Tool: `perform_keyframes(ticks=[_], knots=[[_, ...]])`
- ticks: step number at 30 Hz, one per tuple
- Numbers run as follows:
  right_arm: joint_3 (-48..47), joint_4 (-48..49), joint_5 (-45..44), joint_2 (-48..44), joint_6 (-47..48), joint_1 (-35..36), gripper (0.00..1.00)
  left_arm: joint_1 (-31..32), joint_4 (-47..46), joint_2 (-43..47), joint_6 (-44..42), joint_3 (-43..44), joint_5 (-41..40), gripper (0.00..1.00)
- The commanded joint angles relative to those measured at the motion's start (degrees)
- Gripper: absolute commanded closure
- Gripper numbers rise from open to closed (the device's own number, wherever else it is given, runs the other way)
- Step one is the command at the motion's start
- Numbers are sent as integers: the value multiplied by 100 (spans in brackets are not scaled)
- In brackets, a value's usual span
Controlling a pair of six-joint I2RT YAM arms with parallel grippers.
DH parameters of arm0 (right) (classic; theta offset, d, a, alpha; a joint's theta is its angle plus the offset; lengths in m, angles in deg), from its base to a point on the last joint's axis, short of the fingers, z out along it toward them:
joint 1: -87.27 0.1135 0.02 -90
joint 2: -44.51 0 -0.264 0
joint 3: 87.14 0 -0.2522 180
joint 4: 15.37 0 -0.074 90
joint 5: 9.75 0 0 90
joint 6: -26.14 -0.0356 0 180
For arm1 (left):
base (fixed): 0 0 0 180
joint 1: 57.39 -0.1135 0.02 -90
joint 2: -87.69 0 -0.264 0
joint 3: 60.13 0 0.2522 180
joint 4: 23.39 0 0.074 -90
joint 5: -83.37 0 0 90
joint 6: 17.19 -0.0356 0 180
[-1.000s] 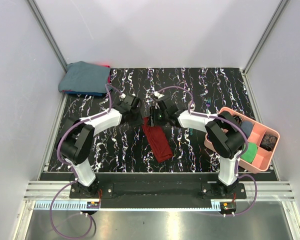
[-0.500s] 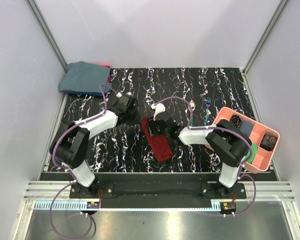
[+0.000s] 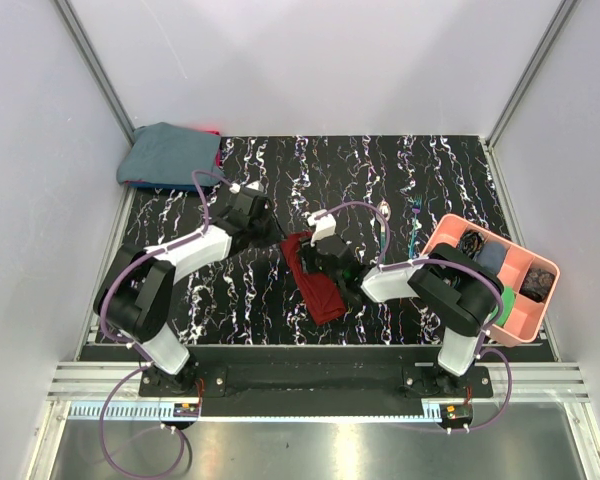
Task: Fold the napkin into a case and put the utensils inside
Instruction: Stuff the top corner of the smaller-rectangle-folded napkin into the folded napkin.
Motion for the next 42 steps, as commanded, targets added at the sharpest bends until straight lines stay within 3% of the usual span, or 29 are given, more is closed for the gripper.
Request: perform_keyframes(ticks=[1,23,30,36,41,42], knots=[[-22,504,-327,-178,-90,65,55,-28,-410,211,-72,-77,134,72],[-593,-173,-986,192,-608,249,59,-151,91,439,376,90,2,69],[-830,-497,-1118,332,-547,267,65,-160,135,413,376,160,90,69],[-1006,-700,-1145,420,-530,276,78,-160,100,317,218,213,301,68],[-1287,-1399,-1022,342,-301,276,100,-160,197,132,-37,388,520,68],[-1340,-1534,-909,298,-249,284,100,-160,197,79,-46,398,547,68]])
